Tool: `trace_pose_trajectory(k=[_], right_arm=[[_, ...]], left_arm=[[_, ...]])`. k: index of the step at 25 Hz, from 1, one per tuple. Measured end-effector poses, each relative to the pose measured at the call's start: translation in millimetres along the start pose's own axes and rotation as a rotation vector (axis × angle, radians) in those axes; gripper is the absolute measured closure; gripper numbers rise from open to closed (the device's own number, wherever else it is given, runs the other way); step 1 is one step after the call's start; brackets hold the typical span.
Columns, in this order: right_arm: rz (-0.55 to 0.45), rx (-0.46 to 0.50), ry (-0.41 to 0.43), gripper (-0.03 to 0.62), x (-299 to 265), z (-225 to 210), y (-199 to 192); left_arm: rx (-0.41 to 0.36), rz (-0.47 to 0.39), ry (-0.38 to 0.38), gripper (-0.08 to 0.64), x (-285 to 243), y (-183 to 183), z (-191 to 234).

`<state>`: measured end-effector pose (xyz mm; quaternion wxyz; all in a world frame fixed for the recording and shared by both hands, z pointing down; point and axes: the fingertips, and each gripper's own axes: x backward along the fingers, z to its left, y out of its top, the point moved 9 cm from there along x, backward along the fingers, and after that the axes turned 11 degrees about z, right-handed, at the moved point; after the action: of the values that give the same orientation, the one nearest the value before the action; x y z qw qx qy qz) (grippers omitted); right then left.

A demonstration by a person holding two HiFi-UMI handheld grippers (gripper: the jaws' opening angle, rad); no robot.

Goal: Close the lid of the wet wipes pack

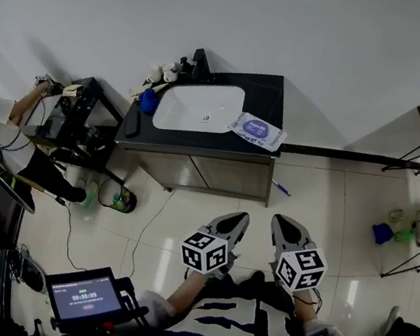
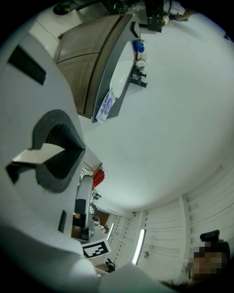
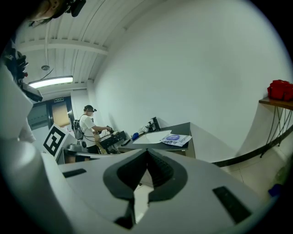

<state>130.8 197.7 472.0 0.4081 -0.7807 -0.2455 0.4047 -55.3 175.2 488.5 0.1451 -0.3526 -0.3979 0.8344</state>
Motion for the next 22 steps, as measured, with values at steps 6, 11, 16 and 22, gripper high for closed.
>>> trace_pose_trajectory(k=[6,11,16,22], right_arm=[[-0.012,-0.008,0.0,0.601,-3.7,13.8,-8.8],[-0.017,-0.016,0.015,0.601,-2.3,58.5,-7.6],[0.0,-0.03,0.019,0.601,-3.1,88.1,-11.9],[0.004,-0.024,0.021,0.602,-11.0,109.4,-18.3]], left_arm=[[-0.022,0.017,-0.016,0.56,9.3,-13.0,2.6],[-0.017,0.007,-0.013,0.559,50.1,-14.5,13.1],[-0.003,0.011,-0.017,0.56,80.5,-21.4,21.9],[-0.006,0.008,-0.019,0.56,98.7,-26.2,34.8]])
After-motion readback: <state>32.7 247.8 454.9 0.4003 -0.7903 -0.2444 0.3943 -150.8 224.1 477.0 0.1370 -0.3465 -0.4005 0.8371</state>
